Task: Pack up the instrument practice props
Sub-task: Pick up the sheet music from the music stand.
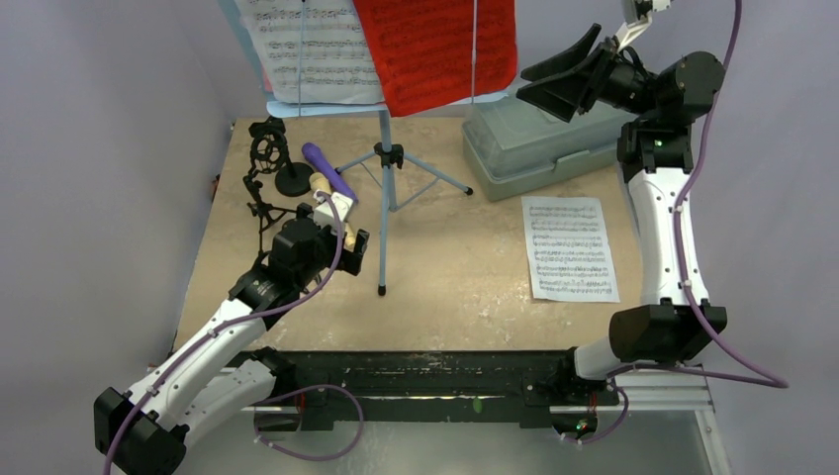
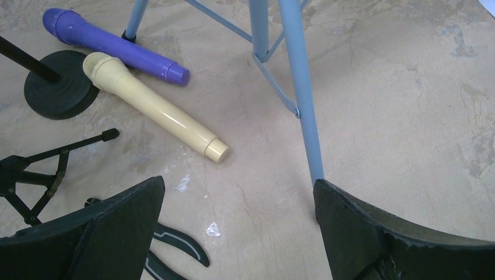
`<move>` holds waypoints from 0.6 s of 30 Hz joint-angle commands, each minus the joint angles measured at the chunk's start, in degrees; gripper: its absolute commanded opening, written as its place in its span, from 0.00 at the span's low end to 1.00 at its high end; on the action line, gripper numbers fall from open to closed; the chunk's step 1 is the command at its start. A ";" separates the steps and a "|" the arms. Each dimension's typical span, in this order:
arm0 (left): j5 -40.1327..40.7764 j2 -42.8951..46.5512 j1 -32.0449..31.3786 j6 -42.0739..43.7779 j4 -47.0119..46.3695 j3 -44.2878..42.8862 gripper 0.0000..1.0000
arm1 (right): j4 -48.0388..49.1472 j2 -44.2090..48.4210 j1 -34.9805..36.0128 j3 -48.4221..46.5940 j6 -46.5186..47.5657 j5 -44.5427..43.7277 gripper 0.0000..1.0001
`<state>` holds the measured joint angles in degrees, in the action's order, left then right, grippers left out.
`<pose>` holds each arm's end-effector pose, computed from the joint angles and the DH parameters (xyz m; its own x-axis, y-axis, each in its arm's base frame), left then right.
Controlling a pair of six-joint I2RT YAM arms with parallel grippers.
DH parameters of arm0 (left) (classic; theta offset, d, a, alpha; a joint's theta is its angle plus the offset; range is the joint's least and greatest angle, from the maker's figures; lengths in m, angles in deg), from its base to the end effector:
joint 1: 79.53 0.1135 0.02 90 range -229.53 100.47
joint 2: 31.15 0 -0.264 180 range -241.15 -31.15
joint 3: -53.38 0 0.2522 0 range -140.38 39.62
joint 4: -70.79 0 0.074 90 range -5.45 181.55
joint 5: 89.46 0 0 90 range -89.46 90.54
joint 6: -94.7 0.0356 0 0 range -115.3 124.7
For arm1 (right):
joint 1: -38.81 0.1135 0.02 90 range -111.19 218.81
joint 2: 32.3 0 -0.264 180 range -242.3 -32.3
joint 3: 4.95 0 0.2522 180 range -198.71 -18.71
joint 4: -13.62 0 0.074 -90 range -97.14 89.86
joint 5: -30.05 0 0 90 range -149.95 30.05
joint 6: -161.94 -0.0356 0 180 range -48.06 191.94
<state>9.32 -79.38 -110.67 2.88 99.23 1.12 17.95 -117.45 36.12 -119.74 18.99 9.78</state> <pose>0.1698 -0.0963 0.2830 -0.3660 0.1845 -0.9122 0.3807 0.9241 0.0341 0.2897 0.0198 0.5495 -0.2710 0.2895 -0.9180 -0.9039 0.2514 0.3461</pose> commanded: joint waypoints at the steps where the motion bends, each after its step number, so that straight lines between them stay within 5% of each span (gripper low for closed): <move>1: 0.37 -0.10 0.46 0.52 -1.35 -0.35 0.99 | 1.94 -0.39 0.59 -2.76 0.13 -1.48 0.88; 18: 0.20 -0.46 0.73 0.51 -1.38 -0.28 0.99 | -3.81 -2.61 2.24 -5.20 6.40 -3.35 0.87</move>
<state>9.32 -79.82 -110.32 2.88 99.23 1.12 14.82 -120.05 37.75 -122.67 23.45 7.97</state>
